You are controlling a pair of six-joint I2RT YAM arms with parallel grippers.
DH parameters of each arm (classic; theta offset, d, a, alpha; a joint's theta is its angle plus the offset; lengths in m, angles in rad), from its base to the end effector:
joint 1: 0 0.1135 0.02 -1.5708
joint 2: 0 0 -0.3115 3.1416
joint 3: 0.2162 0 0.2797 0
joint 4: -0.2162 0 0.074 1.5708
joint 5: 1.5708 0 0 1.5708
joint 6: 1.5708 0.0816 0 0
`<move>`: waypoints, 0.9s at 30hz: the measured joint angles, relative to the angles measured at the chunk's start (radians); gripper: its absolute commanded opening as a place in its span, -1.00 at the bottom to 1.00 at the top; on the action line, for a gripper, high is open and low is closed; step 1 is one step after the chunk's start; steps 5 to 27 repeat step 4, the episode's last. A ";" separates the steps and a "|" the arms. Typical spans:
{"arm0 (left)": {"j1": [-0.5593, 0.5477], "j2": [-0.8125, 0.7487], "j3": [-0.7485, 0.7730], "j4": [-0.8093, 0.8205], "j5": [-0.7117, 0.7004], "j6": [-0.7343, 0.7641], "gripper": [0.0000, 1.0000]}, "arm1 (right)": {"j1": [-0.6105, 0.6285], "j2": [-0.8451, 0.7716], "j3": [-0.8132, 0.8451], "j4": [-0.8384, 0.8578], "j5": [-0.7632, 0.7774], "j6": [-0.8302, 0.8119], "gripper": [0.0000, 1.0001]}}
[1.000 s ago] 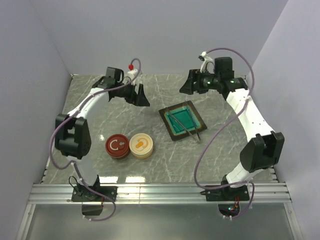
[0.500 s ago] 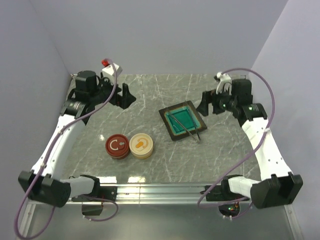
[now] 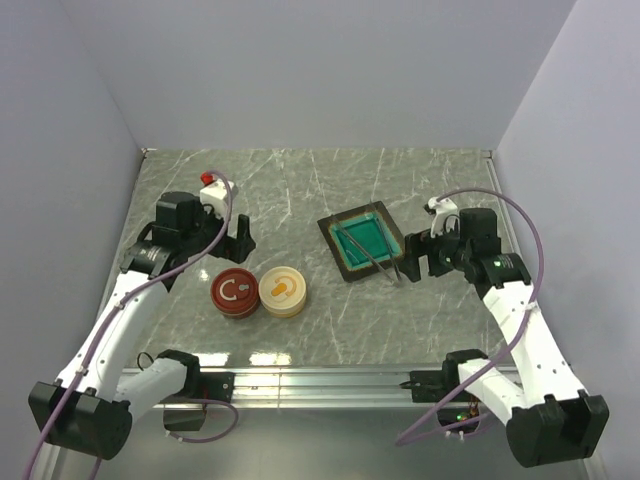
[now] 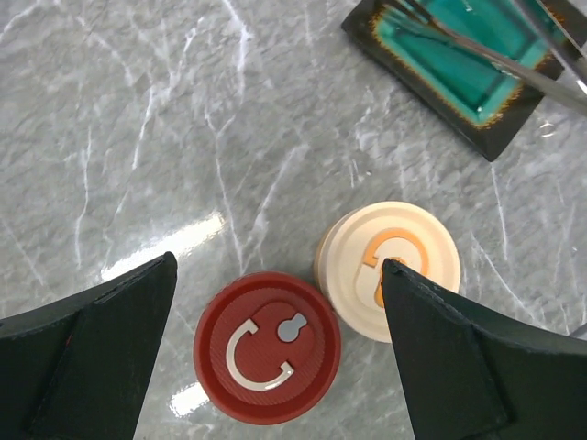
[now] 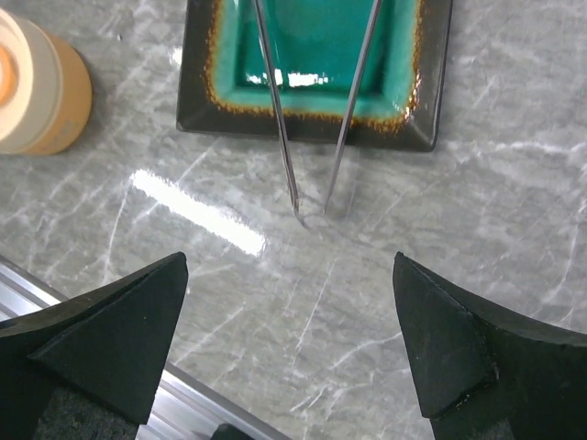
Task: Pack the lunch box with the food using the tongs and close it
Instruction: Reset both arms
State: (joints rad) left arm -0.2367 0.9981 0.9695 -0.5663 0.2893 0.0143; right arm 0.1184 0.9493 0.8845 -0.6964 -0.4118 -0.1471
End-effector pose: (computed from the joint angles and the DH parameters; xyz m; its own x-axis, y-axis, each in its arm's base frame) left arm 0.2396 -0.0817 0.3422 -0.5382 0.1439 -0.8304 0.4622 0.8743 -0.1480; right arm 0.2174 0.0588 0.3063 -0.6195 -0.2089 -0.7567 -0.4921 0.8544 0.1670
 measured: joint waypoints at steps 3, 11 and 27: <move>0.000 -0.002 -0.002 0.000 -0.023 0.000 0.99 | 0.005 -0.032 -0.029 -0.001 0.005 -0.002 0.99; 0.000 -0.002 -0.002 0.001 -0.028 -0.005 0.99 | 0.006 -0.041 -0.034 -0.002 0.005 -0.002 0.99; 0.000 -0.002 -0.002 0.001 -0.028 -0.005 0.99 | 0.006 -0.041 -0.034 -0.002 0.005 -0.002 0.99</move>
